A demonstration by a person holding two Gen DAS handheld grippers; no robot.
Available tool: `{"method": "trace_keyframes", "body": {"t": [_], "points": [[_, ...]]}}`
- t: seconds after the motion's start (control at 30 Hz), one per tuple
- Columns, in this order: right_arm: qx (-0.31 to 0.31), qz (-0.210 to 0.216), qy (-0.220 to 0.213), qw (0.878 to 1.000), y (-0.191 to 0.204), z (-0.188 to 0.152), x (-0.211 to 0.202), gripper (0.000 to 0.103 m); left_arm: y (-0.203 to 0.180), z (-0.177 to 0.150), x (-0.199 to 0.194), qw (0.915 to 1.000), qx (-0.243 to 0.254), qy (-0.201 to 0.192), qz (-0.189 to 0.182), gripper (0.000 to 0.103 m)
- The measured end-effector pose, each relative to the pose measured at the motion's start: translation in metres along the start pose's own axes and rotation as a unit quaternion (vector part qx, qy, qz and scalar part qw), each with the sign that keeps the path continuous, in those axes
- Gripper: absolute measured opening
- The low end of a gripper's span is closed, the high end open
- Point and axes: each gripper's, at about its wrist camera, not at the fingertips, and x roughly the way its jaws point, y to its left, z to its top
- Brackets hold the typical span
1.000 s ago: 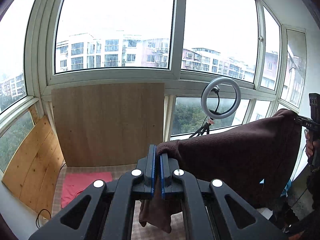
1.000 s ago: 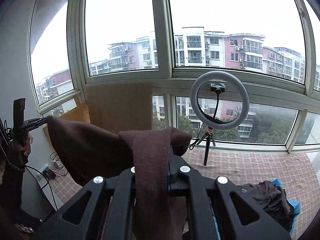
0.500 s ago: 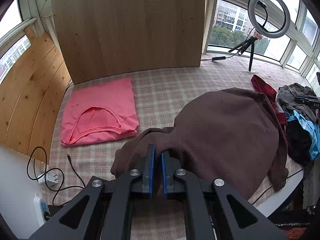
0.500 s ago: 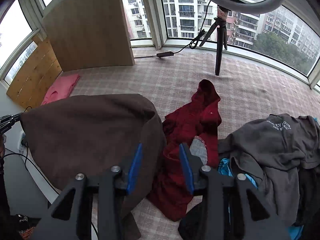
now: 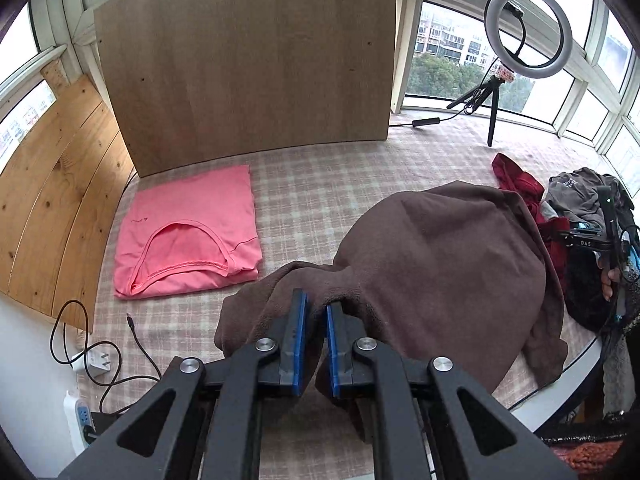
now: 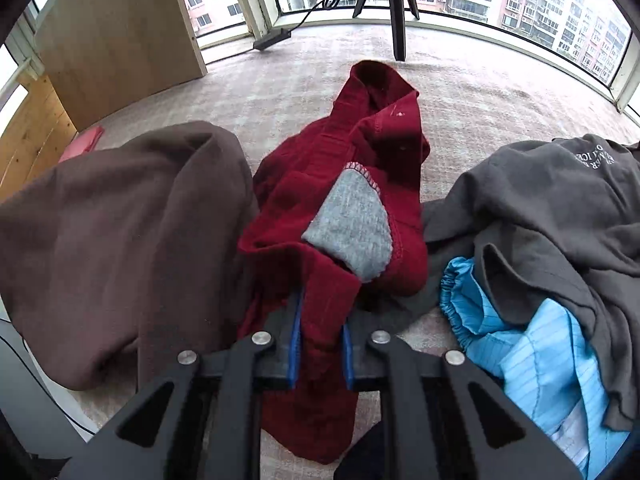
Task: Fold clothes
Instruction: 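Lower the brown hoodie onto the bed and open both tools, then regrasp the brown hoodie's edges with both tools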
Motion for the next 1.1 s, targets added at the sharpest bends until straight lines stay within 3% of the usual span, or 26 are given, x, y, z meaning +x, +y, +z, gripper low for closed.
{"method": "trace_keyframes", "body": {"t": [0.1, 0.17, 0.2, 0.33, 0.4, 0.47, 0.53, 0.6, 0.73, 0.83, 0.9, 0.93, 0.97, 1.0, 1.1], "points": [[-0.001, -0.037, -0.052, 0.998, -0.026, 0.009, -0.074, 0.015, 0.006, -0.004, 0.005, 0.9999, -0.003, 0.015, 0.003, 0.031], [0.009, -0.107, -0.061, 0.992, -0.055, 0.011, -0.115, 0.015, 0.014, -0.009, 0.005, 0.9997, -0.005, 0.025, -0.005, 0.032], [0.008, -0.115, -0.062, 0.991, -0.056, 0.014, -0.121, 0.015, 0.019, -0.012, 0.003, 0.9995, -0.006, 0.030, -0.005, 0.033], [-0.015, -0.079, -0.061, 0.995, -0.027, 0.030, -0.116, 0.024, 0.036, -0.015, -0.005, 0.9992, -0.010, 0.039, 0.008, 0.033], [-0.027, -0.062, -0.060, 0.996, -0.013, 0.039, -0.114, 0.036, 0.041, -0.006, -0.010, 0.9995, -0.011, 0.030, -0.003, 0.033], [-0.038, -0.044, -0.060, 0.997, 0.001, 0.047, -0.111, 0.070, 0.040, 0.007, -0.009, 0.9995, -0.009, 0.023, -0.022, 0.041], [-0.050, -0.026, -0.059, 0.997, 0.016, 0.055, -0.109, 0.074, 0.030, 0.022, 0.010, 0.9980, 0.001, 0.030, -0.056, 0.057], [-0.061, -0.008, -0.059, 0.996, 0.030, 0.064, -0.106, 0.074, 0.017, 0.037, 0.035, 0.9950, 0.013, 0.045, -0.089, 0.059], [-0.101, 0.077, 0.032, 0.991, 0.095, 0.096, 0.002, 0.074, 0.002, 0.052, 0.099, 0.9911, 0.011, 0.097, -0.091, 0.059], [-0.105, 0.080, 0.087, 0.987, 0.117, 0.101, 0.065, 0.074, 0.001, 0.049, 0.136, 0.9826, 0.005, 0.146, -0.114, 0.059], [-0.109, 0.077, 0.113, 0.985, 0.124, 0.098, 0.092, 0.065, -0.001, 0.041, 0.152, 0.9807, 0.014, 0.165, -0.104, 0.052], [-0.109, 0.076, 0.121, 0.984, 0.124, 0.095, 0.095, 0.044, -0.002, 0.037, 0.157, 0.9795, 0.017, 0.172, -0.104, 0.039], [-0.108, 0.073, 0.128, 0.983, 0.123, 0.092, 0.096, 0.017, -0.003, 0.033, 0.159, 0.9788, 0.019, 0.176, -0.104, 0.027], [-0.106, 0.072, 0.123, 0.984, 0.120, 0.089, 0.089, 0.009, -0.004, 0.030, 0.158, 0.9792, 0.021, 0.174, -0.103, 0.007], [-0.103, 0.069, 0.089, 0.988, 0.109, 0.076, 0.054, 0.008, -0.011, 0.022, 0.139, 0.9816, 0.038, 0.144, -0.119, 0.006]]}}
